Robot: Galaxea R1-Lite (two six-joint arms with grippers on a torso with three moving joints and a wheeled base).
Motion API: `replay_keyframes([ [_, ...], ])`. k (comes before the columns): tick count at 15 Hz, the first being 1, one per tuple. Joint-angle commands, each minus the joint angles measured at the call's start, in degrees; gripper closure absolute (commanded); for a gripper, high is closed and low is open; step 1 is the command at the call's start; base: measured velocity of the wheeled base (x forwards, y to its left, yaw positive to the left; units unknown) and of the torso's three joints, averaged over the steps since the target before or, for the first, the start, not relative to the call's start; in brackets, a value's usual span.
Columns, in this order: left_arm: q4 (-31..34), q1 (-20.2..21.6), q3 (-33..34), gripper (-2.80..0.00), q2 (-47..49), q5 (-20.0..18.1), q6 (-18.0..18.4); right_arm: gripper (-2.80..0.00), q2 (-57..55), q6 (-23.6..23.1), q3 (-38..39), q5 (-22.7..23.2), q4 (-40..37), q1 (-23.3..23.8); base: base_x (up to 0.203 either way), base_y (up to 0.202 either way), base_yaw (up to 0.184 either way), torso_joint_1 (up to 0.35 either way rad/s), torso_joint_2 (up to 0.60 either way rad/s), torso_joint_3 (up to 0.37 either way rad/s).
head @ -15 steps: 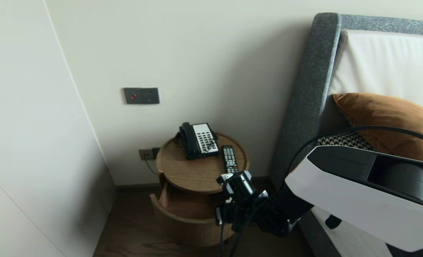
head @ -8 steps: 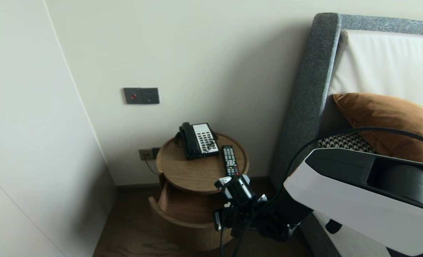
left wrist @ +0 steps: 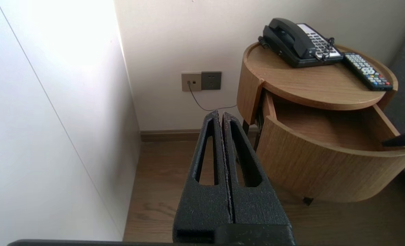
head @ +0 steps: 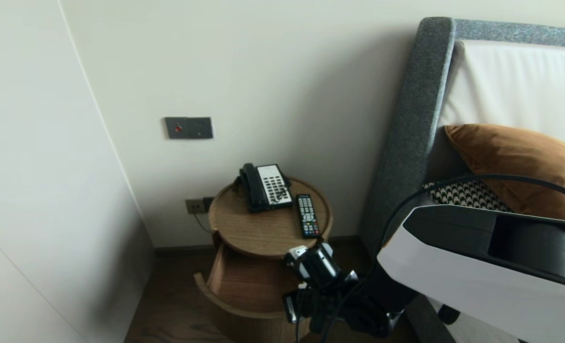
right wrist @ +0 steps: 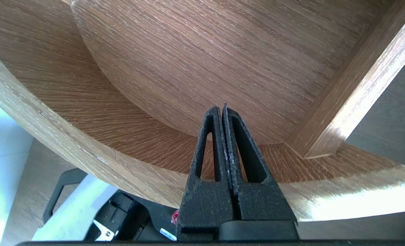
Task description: Open the nightstand drawer
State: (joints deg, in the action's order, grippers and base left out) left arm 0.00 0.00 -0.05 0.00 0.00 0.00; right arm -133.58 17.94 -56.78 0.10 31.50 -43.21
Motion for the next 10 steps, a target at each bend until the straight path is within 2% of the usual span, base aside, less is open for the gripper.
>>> replay_keyframes([
  [1, 0.0, 0.0, 0.0, 0.0, 0.0, 0.0, 0.0, 0.0, 0.5, 0.1, 0.7, 0.1, 0.2, -0.3, 0.0, 0.0, 0.0, 0.0, 0.0, 0.0],
  [10, 0.0, 0.0, 0.0, 0.0, 0.0, 0.0, 0.0, 0.0, 2.5, -1.0, 2.6, 0.6, 0.1, -1.2, 0.0, 0.0, 0.0, 0.0, 0.0, 0.0],
])
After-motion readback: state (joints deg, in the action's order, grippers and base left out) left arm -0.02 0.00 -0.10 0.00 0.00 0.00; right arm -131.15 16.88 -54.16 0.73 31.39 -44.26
